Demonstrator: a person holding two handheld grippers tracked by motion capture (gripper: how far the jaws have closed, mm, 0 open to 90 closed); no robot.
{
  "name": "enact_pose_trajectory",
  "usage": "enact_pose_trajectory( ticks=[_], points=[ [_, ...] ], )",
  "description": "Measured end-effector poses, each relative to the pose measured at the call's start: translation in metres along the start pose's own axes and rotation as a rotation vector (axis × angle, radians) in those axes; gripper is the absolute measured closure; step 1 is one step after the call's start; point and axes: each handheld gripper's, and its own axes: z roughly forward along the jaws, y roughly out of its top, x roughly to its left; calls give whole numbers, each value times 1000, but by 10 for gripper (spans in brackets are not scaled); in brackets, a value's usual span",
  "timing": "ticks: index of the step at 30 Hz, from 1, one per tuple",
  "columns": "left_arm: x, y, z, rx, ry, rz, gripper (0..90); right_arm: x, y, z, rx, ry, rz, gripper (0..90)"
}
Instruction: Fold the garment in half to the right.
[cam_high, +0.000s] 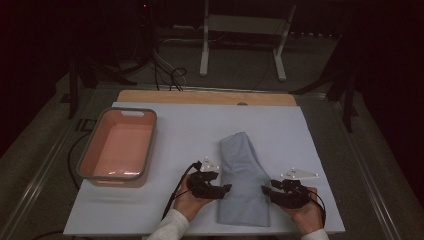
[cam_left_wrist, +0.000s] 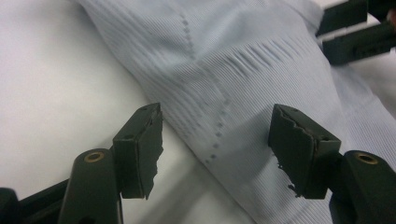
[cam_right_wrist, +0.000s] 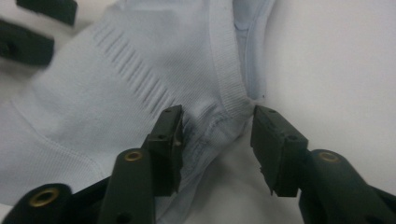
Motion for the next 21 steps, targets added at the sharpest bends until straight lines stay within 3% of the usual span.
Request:
enact_pose_trajectory(
  ticks=[11, 15, 18, 21],
  points=[
    [19, 28, 18, -38, 34, -46, 368, -3, 2, 9, 26, -84, -37, 595],
    [27, 36, 28, -20, 29, -68, 398, -4, 4, 10, 19, -108, -52, 599],
    [32, 40, 36, -12, -1, -96, 477, -4, 5, 9, 18, -111, -51, 596],
    [34, 42, 40, 3, -10, -89, 699, -3, 4, 6, 22, -97, -43, 577]
  ],
)
